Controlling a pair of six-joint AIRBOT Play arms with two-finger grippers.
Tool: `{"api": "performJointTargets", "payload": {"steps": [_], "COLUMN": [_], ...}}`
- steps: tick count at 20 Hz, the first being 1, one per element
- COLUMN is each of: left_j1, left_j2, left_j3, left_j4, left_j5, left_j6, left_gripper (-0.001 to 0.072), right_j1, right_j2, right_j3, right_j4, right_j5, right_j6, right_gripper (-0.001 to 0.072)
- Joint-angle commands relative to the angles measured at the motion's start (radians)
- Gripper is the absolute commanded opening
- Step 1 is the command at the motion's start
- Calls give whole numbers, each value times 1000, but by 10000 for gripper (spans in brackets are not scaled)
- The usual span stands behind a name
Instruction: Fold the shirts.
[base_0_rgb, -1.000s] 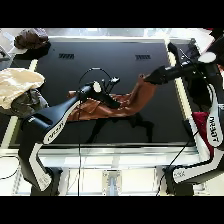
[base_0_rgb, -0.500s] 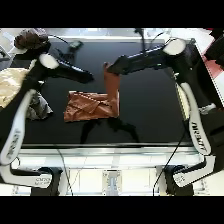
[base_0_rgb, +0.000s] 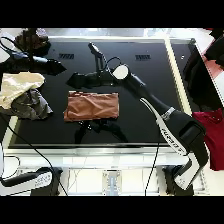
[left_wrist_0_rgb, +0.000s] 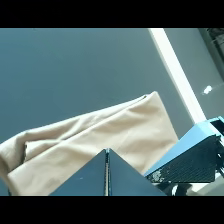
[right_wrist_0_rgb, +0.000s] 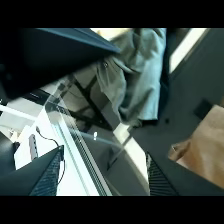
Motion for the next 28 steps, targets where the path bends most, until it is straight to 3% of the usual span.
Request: {"api": "performJointTargets", "payload": {"steps": [1,5,7,9,11,14,16,17,18,19,28], "left_j1": [14,14,14,14,14,14,14,14,14,14,14], "left_j2": [10,8,8,8,8,8,8,8,8,8,8], "left_j3": [-17,-38,-38,-38,-38,-38,-38,-38,-38,-38,-38], "left_j4": [5,5,5,5,5,5,5,4,5,5,5], "left_j5": [-21,-23,-23,-23,-23,-23,-23,-23,-23,-24,-24], "left_j6": [3,4,4,11,11,26,30,30,30,30,30], "left_gripper": [19,19,19,20,19,20,20,20,20,19,20], "right_j1": [-18,-217,-335,-436,-514,-589,-591,-582,-568,-552,-349], "right_j2": [-8,-7,-8,-9,-28,-98,-152,-179,-208,-235,-314], "right_j3": [72,157,126,62,-9,-98,-121,-121,-121,-122,-121], "right_j4": [-186,-723,-798,-773,-649,-335,-225,-206,-181,-159,-46], "right_j5": [67,412,484,491,509,581,593,587,585,586,486], "right_j6": [8,245,309,385,447,396,340,332,331,330,174], "right_gripper": [554,556,558,560,561,561,563,577,684,717,683]}}
